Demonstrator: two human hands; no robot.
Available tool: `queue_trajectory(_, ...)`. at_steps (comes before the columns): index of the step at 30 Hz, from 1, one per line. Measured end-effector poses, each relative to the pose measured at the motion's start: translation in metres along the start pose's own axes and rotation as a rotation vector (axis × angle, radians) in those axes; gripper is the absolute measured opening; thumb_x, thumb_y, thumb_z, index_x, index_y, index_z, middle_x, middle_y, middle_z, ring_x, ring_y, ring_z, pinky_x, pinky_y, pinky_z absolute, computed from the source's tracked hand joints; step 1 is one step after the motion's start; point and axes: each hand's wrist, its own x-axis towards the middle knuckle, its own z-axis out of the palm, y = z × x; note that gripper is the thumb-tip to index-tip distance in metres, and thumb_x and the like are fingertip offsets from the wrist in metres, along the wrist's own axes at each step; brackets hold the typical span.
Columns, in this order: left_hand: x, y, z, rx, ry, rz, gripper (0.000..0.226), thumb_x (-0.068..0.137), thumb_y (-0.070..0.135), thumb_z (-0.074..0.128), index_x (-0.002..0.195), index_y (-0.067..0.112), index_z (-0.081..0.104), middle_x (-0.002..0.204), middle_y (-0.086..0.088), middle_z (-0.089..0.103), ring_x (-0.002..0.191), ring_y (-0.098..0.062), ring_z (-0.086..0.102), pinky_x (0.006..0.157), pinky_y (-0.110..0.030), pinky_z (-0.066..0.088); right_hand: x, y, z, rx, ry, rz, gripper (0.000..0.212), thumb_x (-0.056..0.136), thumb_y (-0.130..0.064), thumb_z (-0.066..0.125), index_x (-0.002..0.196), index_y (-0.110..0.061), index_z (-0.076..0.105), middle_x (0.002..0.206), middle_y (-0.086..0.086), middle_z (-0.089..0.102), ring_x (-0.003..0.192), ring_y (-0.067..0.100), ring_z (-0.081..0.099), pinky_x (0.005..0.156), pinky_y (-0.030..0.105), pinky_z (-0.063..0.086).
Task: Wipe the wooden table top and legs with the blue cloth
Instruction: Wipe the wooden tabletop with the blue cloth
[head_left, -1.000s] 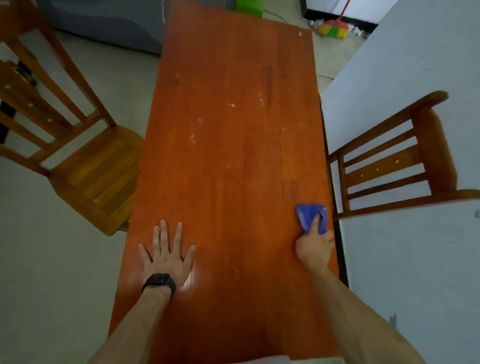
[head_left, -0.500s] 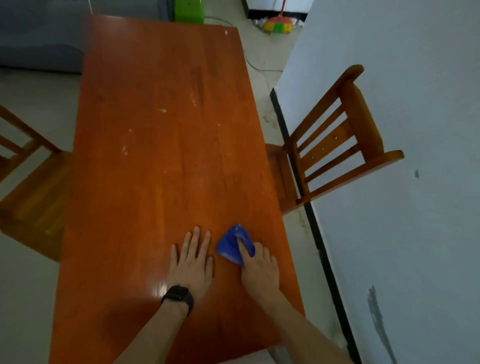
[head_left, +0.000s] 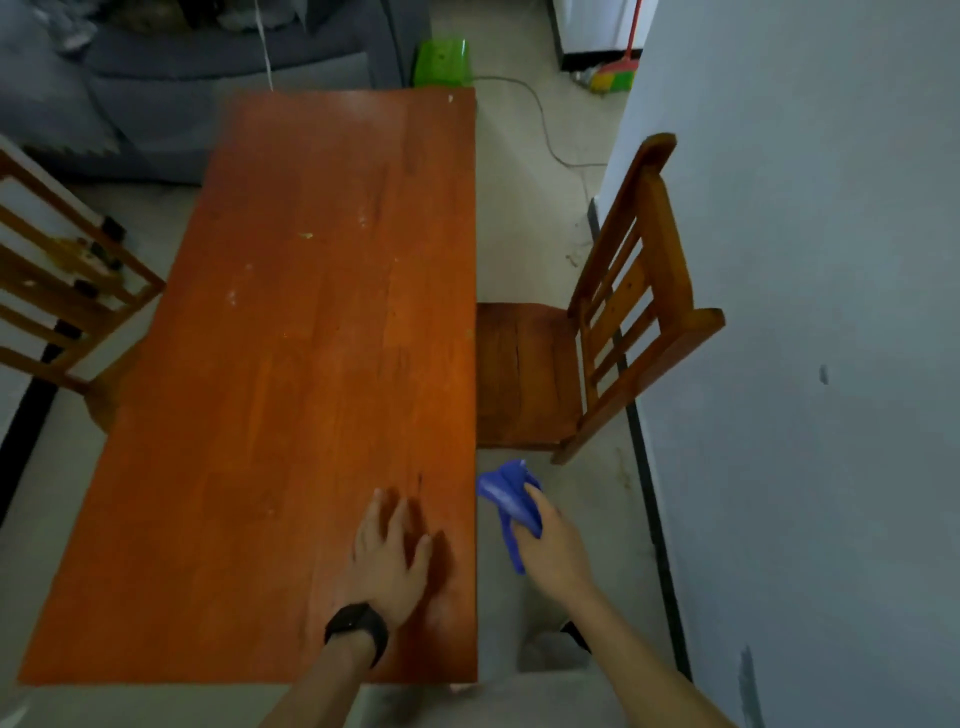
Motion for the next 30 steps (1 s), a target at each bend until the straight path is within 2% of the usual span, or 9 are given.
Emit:
queue_trajectory(4, -0.021, 0.082, -0.007, -0.763, -0.164, 0.032, 0.046, 0.093, 0.037, 0.064, 0.136, 0.030, 0.049, 0.137, 0.007, 0.057, 0.120, -0.002, 0.056, 0.099, -0.021, 0.046, -0.015, -0.015, -0.019, 0.207, -0.189, -0.015, 0.070, 0.096, -0.022, 0.060, 0.153, -0.032, 0.021, 0.144, -0.010, 0.042, 0.121, 0.006, 0.051, 0.099, 0.024, 0.045)
queue_trajectory(8, -0.017, 0.103, -0.023, -1.141, -0.145, -0.171, 0.039, 0.085, 0.013, 0.074, 0.120, 0.019, 0.058, 0.112, 0.001, 0.069, 0.088, 0.001, 0.069, 0.070, -0.017, 0.054, -0.004, -0.016, -0.026, 0.303, -0.277, 0.026, 0.094, 0.089, -0.025, 0.070, 0.152, -0.040, 0.002, 0.125, -0.014, 0.060, 0.109, 0.006, 0.064, 0.097, 0.037, 0.053)
queue_trajectory(10, -0.012, 0.099, -0.029, -1.181, -0.137, -0.203, 0.040, 0.082, 0.011, 0.077, 0.116, 0.020, 0.058, 0.108, 0.001, 0.069, 0.086, -0.004, 0.070, 0.069, -0.020, 0.055, 0.004, -0.021, -0.030, 0.263, -0.330, 0.009, 0.082, 0.085, -0.027, 0.073, 0.151, -0.034, 0.025, 0.131, -0.009, 0.062, 0.114, 0.008, 0.063, 0.098, 0.041, 0.053)
queue_trajectory(13, -0.005, 0.088, -0.037, -1.193, -0.172, -0.260, 0.040, 0.082, 0.007, 0.076, 0.114, 0.015, 0.053, 0.107, -0.006, 0.066, 0.089, -0.018, 0.070, 0.074, -0.030, 0.058, 0.012, -0.043, -0.029, 0.150, -0.384, -0.071, 0.048, 0.084, -0.024, 0.072, 0.125, -0.041, 0.055, 0.123, -0.010, 0.067, 0.108, 0.008, 0.065, 0.096, 0.041, 0.053)
queue_trajectory(16, 0.010, 0.084, -0.052, -1.189, -0.212, -0.315, 0.053, 0.072, 0.024, 0.079, 0.115, 0.013, 0.048, 0.111, -0.013, 0.063, 0.097, -0.028, 0.067, 0.086, -0.051, 0.055, 0.018, -0.064, -0.023, -0.017, -0.348, -0.197, 0.057, 0.089, -0.034, 0.069, 0.138, -0.046, 0.044, 0.131, -0.023, 0.054, 0.115, -0.005, 0.054, 0.097, 0.018, 0.045)
queue_trajectory(18, 0.024, 0.082, -0.063, -1.164, -0.248, -0.321, 0.063, 0.068, 0.034, 0.075, 0.119, 0.014, 0.044, 0.113, -0.012, 0.060, 0.098, -0.028, 0.065, 0.086, -0.050, 0.055, 0.027, -0.077, -0.019, -0.204, -0.305, -0.306, 0.061, 0.093, -0.038, 0.063, 0.147, -0.046, 0.033, 0.133, -0.016, 0.047, 0.113, -0.006, 0.048, 0.091, 0.008, 0.038)
queue_trajectory(23, 0.062, 0.074, -0.085, -1.035, -0.334, -0.286, 0.077, 0.086, 0.037, 0.068, 0.143, 0.009, 0.025, 0.123, -0.003, 0.053, 0.100, -0.017, 0.060, 0.076, -0.027, 0.055, 0.056, -0.105, -0.011, -0.433, -0.246, -0.369, 0.055, 0.098, -0.048, 0.049, 0.149, -0.045, 0.027, 0.143, -0.014, 0.036, 0.119, 0.002, 0.049, 0.094, 0.020, 0.043)
queue_trajectory(26, 0.081, 0.066, -0.090, -1.007, -0.337, -0.276, 0.082, 0.080, 0.047, 0.069, 0.140, 0.009, 0.027, 0.121, -0.002, 0.053, 0.104, -0.019, 0.060, 0.087, -0.034, 0.056, 0.077, -0.123, -0.010, -0.479, -0.272, -0.374, 0.049, 0.101, -0.039, 0.049, 0.146, -0.036, 0.033, 0.146, -0.013, 0.037, 0.115, 0.001, 0.048, 0.092, 0.016, 0.040)
queue_trajectory(30, 0.116, 0.060, -0.099, -1.000, -0.310, -0.288, 0.056, 0.088, 0.052, 0.062, 0.126, 0.017, 0.041, 0.123, 0.005, 0.053, 0.106, -0.014, 0.057, 0.094, -0.034, 0.052, 0.131, -0.148, -0.015, -0.524, -0.313, -0.374, 0.049, 0.102, -0.031, 0.047, 0.148, -0.030, 0.031, 0.150, -0.010, 0.038, 0.123, 0.005, 0.049, 0.100, 0.021, 0.043)
